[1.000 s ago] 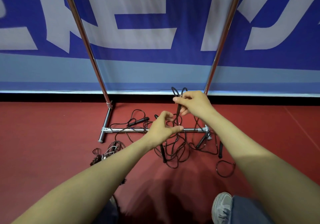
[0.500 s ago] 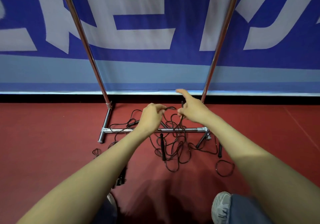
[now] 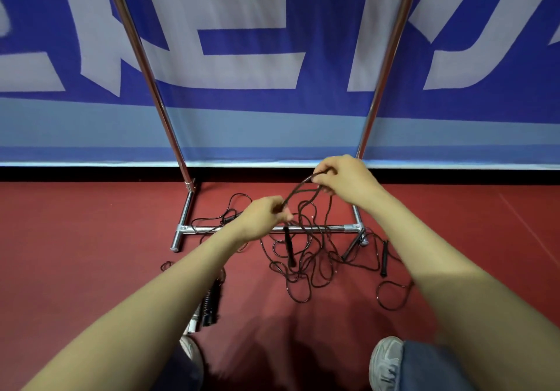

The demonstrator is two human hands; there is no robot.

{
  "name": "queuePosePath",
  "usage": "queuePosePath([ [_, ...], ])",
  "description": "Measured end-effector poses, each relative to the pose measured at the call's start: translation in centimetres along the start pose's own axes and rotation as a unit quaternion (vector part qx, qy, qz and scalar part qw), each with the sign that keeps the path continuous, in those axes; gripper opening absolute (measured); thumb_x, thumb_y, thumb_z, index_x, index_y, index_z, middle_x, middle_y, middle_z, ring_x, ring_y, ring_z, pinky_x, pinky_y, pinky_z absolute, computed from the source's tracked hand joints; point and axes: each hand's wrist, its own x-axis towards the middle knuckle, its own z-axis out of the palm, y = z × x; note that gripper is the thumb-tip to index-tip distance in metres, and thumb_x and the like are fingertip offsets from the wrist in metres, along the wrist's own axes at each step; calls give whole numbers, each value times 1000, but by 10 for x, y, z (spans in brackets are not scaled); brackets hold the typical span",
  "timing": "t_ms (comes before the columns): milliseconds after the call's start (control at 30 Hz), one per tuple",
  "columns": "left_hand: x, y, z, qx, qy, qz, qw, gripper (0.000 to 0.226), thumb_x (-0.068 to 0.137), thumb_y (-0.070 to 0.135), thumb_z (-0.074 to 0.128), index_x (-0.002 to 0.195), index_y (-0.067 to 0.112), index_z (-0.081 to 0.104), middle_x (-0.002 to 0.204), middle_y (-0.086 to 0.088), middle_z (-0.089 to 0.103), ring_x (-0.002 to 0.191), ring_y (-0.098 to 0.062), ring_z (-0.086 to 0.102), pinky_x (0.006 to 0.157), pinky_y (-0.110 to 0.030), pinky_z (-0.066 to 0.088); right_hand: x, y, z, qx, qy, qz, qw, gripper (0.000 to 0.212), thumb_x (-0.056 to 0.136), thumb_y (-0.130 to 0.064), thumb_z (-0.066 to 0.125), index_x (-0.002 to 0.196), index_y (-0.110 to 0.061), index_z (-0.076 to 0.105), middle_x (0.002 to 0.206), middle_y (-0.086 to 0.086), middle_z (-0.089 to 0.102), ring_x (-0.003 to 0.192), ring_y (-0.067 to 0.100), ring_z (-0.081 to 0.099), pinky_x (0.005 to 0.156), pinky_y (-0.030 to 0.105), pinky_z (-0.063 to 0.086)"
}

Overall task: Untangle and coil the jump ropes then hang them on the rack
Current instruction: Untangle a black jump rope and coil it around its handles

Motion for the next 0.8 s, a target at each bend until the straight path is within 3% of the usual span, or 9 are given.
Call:
queuePosePath([
  [67, 1, -9, -2, -2, 4, -33, 999, 14, 94, 19, 60, 89, 7, 57, 80, 4, 59, 77, -14, 52, 74, -26, 41, -3, 4, -2, -14, -6, 14, 1000, 10, 87, -13, 67, 80, -19, 66, 68, 1, 66, 76, 26, 67, 81, 40, 55],
  [133, 2, -11, -6, -58, 77, -35, 995, 11, 94, 16, 59, 86, 10, 56, 80, -2, 61, 76, -20, 57, 81, -33, 49, -4, 7, 1, -64, -7, 17, 998, 12, 87, -14, 68, 98, -19, 68, 70, -4, 60, 80, 23, 64, 84, 37, 53],
  [233, 3, -2, -11, -171, 204, -3, 964, 14, 90, 6, 63, 85, 15, 54, 72, -3, 62, 66, -22, 63, 80, -41, 57, -7, 9, 3, -97, -40, 14, 994, 70, 85, -13, 70, 145, -31, 39, 73, -2, 59, 79, 20, 61, 76, 30, 47],
  [300, 3, 5, -13, -74, 232, 35, 969, 11, 88, 11, 66, 84, 14, 57, 68, -1, 64, 62, -19, 61, 71, -32, 51, -9, 7, 6, -88, -56, -1, 995, 80, 85, -13, 71, 150, -35, 29, 70, -1, 59, 74, 17, 60, 71, 27, 44],
  [367, 1, 11, -11, 16, 210, 67, 975, 7, 87, 18, 67, 84, 14, 63, 68, 2, 64, 63, -17, 57, 66, -27, 45, -11, 2, 10, -77, -63, -18, 995, 68, 87, -16, 69, 146, -31, 39, 70, -5, 57, 71, 12, 55, 71, 25, 40],
  [533, -4, 27, -6, -49, 182, 92, 978, 6, 88, 21, 68, 84, 17, 68, 65, 8, 61, 56, -2, 53, 64, -26, 50, -15, -10, 15, -109, -58, -36, 992, 20, 93, -23, 61, 110, -16, 69, 83, -2, 58, 82, 19, 58, 68, 25, 40],
  [667, -2, 21, -14, -65, 134, 101, 984, 9, 85, 16, 71, 86, 16, 62, 80, -5, 67, 67, -11, 60, 70, -28, 50, -13, -14, 6, -30, -28, -44, 998, 12, 93, -21, 62, 96, -15, 71, 79, 6, 68, 71, 24, 66, 72, 27, 51],
  [733, -1, 8, -14, 19, 81, 87, 993, 19, 82, 10, 73, 84, 19, 56, 79, -1, 62, 69, -12, 56, 68, -24, 46, -12, -16, -1, 24, -10, -41, 999, 9, 93, -18, 62, 94, -14, 70, 74, 4, 66, 62, 17, 63, 65, 16, 50],
  [800, 1, -8, -10, 101, 64, 71, 990, 25, 80, 9, 74, 88, 20, 52, 83, 4, 53, 75, -13, 48, 66, -16, 37, -10, -15, -9, 98, 6, -26, 995, 7, 93, -15, 63, 89, -14, 69, 72, 3, 64, 62, 14, 62, 72, 21, 56],
])
